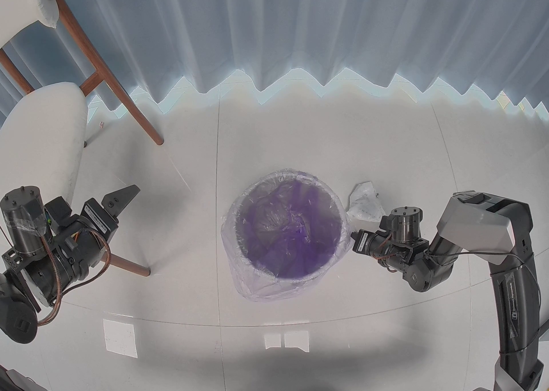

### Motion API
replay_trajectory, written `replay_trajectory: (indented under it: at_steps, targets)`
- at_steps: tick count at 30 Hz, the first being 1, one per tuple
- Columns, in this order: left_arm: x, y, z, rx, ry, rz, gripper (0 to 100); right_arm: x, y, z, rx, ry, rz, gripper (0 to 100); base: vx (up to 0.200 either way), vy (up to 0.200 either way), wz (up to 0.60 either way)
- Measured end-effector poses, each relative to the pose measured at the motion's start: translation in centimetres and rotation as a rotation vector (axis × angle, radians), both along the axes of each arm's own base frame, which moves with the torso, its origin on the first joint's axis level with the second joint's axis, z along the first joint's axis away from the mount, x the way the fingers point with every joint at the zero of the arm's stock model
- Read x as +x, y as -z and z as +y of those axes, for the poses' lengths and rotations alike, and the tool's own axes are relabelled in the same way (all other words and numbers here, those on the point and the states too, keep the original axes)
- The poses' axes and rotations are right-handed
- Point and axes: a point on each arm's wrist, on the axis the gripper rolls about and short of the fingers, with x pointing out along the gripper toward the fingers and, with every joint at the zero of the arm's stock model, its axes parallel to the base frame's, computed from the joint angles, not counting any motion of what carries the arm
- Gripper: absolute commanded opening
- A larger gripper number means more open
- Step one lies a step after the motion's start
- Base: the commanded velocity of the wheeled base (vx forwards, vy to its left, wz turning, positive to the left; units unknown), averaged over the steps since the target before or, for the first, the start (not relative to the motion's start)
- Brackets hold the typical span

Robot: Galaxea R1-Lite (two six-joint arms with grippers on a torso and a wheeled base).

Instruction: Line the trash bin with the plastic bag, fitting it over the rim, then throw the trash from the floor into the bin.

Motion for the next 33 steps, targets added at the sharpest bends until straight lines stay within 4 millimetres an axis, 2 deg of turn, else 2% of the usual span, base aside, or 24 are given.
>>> replay_trajectory:
  at_steps: [11, 12, 19, 23, 29, 33]
  targets:
    - [-0.3, 0.3, 0.1, 0.003, -0.001, 0.011, 100, 0.6, 1.6, -0.2, -0.026, 0.033, 0.043, 0, 0.000, 0.000, 0.00]
    - [-0.4, 0.3, 0.1, 0.003, -0.001, 0.012, 100, 0.7, 1.7, -0.2, -0.027, 0.034, 0.044, 100, 0.000, 0.000, 0.00]
    - [-0.7, 0.3, 0.3, 0.005, -0.007, 0.009, 100, 0.3, 1.6, -0.4, -0.022, 0.073, 0.054, 100, 0.000, 0.000, 0.00]
    - [-0.8, 0.2, 0.5, 0.019, -0.012, 0.001, 100, -0.9, 0.7, -0.8, -0.009, 0.095, 0.082, 100, 0.000, 0.000, 0.00]
    - [-1.1, 0.1, 0.9, 0.052, -0.019, -0.013, 100, -4.7, -1.1, -2.0, -0.017, 0.110, 0.147, 100, 0.000, 0.000, 0.00]
    - [-1.4, 0.0, 1.1, 0.071, -0.024, -0.023, 100, -7.6, -3.2, -3.1, -0.020, 0.126, 0.159, 100, 0.000, 0.000, 0.00]
